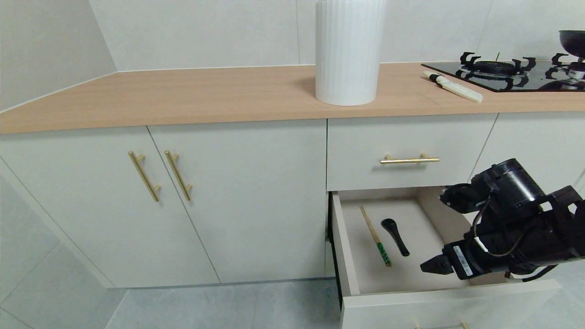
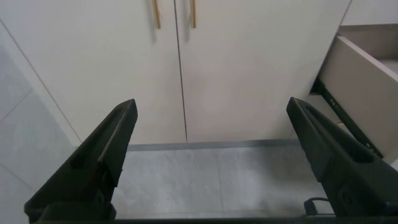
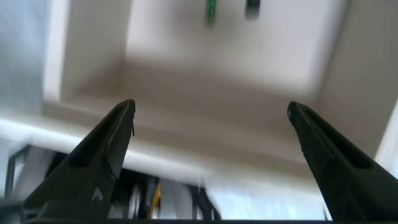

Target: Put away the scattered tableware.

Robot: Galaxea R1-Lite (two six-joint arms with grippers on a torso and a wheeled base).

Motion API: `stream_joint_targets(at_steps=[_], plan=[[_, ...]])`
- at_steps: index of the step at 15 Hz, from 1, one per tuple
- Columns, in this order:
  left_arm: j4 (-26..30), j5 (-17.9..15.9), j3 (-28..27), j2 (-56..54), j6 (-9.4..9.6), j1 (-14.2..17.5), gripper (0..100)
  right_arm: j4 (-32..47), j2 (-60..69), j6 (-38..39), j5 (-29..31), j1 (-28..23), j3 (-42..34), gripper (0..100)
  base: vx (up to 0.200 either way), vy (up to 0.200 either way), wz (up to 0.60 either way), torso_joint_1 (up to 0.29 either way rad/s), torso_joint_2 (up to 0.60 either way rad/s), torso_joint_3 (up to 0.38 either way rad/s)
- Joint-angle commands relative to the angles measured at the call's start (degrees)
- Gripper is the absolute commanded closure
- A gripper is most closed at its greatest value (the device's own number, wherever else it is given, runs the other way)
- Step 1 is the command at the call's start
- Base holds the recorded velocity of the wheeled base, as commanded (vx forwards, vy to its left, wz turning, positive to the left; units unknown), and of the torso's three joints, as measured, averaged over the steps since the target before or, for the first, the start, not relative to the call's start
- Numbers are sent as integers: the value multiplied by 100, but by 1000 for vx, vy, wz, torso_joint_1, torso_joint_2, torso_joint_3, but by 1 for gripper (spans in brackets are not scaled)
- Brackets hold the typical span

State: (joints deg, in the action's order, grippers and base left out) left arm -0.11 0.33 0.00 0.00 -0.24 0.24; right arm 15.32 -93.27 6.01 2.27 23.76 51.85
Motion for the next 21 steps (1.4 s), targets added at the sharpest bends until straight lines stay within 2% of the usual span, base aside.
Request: stream_joint_targets(at_steps=[1, 4, 8, 12, 21], plan=[[-7, 2, 0, 9, -2, 2, 0, 243, 90, -153, -7, 173, 36, 0, 0, 0, 0, 0, 0, 0], [-7, 2, 0, 9, -2, 2, 0, 955, 37, -337, -7, 498, 54, 0, 0, 0, 0, 0, 0, 0], [-7, 2, 0, 9, -2, 2, 0, 1430, -262, -337, 2, 858, 80, 0, 0, 0, 0, 0, 0, 0], [-7, 2, 0, 9, -2, 2, 0, 1561, -534, -337, 19, 1017, 71, 0, 0, 0, 0, 0, 0, 0], [-7, 2, 0, 9, -2, 2, 0, 1517, -956, -56, 98, 911, 326, 0, 0, 0, 0, 0, 0, 0]])
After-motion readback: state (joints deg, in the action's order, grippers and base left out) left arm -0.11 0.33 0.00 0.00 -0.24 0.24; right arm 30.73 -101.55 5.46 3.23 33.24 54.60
